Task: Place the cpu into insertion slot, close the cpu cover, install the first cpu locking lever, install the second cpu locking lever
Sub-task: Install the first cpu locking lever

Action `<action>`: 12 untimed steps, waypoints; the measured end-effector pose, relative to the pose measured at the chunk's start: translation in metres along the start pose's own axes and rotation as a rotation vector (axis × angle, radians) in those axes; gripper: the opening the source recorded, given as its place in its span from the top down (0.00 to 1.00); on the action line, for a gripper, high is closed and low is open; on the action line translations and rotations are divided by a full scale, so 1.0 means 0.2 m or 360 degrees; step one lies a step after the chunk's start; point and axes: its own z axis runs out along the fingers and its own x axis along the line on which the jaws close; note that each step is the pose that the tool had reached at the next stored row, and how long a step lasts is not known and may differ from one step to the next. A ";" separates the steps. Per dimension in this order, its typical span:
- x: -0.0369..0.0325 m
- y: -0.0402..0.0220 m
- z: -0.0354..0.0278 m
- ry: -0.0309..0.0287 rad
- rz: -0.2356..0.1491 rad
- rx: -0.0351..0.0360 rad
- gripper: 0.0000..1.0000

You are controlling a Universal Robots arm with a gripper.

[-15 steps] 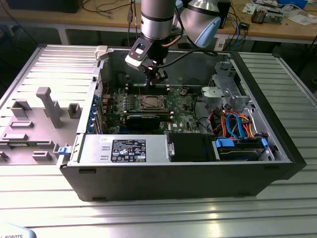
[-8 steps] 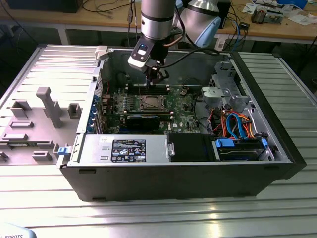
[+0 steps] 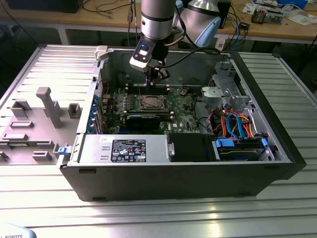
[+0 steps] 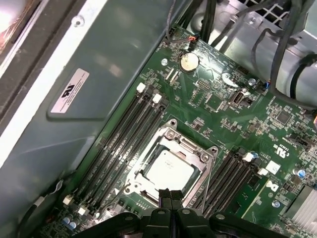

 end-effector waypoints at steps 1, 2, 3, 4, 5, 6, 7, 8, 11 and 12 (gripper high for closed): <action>0.000 0.000 0.000 -0.00004 -0.0022 0.0000 0.89; 0.000 0.000 0.000 -0.00006 -0.0041 0.0001 0.89; 0.000 0.000 0.000 -0.00008 -0.0058 0.0002 0.89; 0.000 0.000 0.000 -0.00010 -0.0076 0.0002 0.89; 0.000 0.000 0.000 -0.00012 -0.0093 0.0002 0.89; 0.000 0.000 0.000 -0.00016 -0.0113 0.0003 0.89; 0.000 0.000 0.000 -0.00017 -0.0125 0.0003 0.89; 0.000 0.000 0.000 -0.00019 -0.0139 0.0004 0.89; 0.000 0.000 0.000 -0.00030 -0.0206 0.0006 0.89; 0.000 0.000 0.000 -0.00034 -0.0236 0.0006 0.89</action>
